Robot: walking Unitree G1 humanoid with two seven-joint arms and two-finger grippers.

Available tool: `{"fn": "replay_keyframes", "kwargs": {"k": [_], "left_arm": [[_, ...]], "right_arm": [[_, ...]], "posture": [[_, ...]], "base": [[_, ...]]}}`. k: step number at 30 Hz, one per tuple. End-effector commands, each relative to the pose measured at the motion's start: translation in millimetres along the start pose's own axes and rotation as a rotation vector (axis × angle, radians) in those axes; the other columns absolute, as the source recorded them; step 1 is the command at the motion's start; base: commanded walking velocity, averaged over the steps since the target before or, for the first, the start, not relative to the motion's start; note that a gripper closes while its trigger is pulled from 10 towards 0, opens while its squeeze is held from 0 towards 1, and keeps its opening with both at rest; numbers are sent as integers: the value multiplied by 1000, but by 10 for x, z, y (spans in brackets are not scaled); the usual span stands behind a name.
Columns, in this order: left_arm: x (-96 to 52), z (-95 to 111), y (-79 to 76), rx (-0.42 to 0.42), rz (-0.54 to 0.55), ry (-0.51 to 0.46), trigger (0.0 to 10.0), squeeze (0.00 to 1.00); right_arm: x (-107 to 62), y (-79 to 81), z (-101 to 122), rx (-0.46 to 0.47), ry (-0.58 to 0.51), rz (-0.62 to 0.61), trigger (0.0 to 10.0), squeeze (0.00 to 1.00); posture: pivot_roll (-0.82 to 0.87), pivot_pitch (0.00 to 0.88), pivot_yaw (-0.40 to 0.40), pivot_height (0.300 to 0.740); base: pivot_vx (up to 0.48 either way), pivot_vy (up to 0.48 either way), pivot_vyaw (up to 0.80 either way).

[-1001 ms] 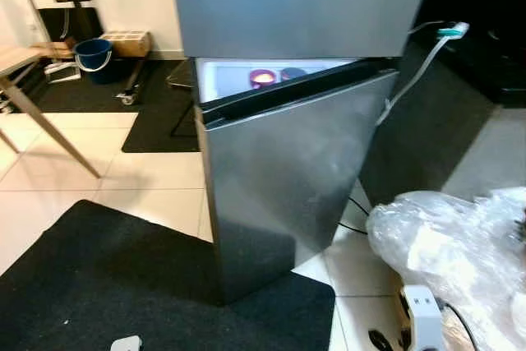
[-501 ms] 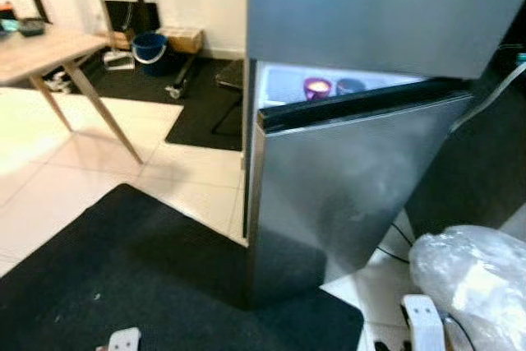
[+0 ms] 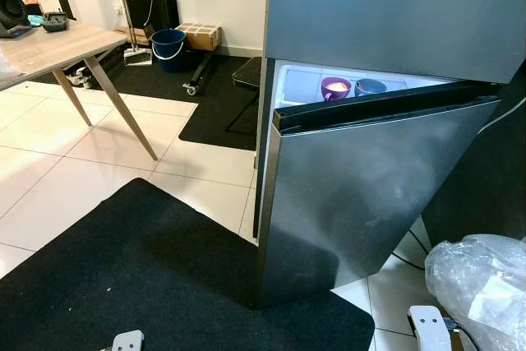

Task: Restocking fridge

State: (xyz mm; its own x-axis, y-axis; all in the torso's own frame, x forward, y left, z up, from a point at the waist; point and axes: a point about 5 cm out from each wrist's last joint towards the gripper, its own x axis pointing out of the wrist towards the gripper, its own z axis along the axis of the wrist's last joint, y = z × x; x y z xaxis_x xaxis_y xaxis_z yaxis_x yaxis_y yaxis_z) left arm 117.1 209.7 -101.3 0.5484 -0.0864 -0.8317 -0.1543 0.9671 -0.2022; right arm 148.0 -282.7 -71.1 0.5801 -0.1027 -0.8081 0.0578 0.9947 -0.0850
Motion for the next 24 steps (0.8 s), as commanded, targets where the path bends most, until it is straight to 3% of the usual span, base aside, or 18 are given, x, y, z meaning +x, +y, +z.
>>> {"fn": "replay_keyframes", "kwargs": {"k": [1, 7, 14, 24], "left_arm": [[-9, -7, 22, 13, 9, 3, 10000, 0], [-11, -12, 23, 16, 6, 4, 10000, 0], [-11, -16, 18, 17, 4, 6, 10000, 0], [-14, -34, 16, 21, 2, 11, 10000, 0]], "right_arm": [[-7, 16, -63, 7, 23, -5, 10000, 0], [-13, -3, -63, 18, 14, -19, 10000, 0], [-17, -8, -86, 11, 29, -25, 10000, 0], [-72, -16, -294, -3, 105, -42, 10000, 0]], "posture": [[16, 0, -38, 740], [14, 0, -36, 740], [15, 0, -38, 740], [14, 0, -38, 740]], "base": [[0, 0, 0], [0, 0, 0], [249, 0, 0], [307, 0, 0]]}}
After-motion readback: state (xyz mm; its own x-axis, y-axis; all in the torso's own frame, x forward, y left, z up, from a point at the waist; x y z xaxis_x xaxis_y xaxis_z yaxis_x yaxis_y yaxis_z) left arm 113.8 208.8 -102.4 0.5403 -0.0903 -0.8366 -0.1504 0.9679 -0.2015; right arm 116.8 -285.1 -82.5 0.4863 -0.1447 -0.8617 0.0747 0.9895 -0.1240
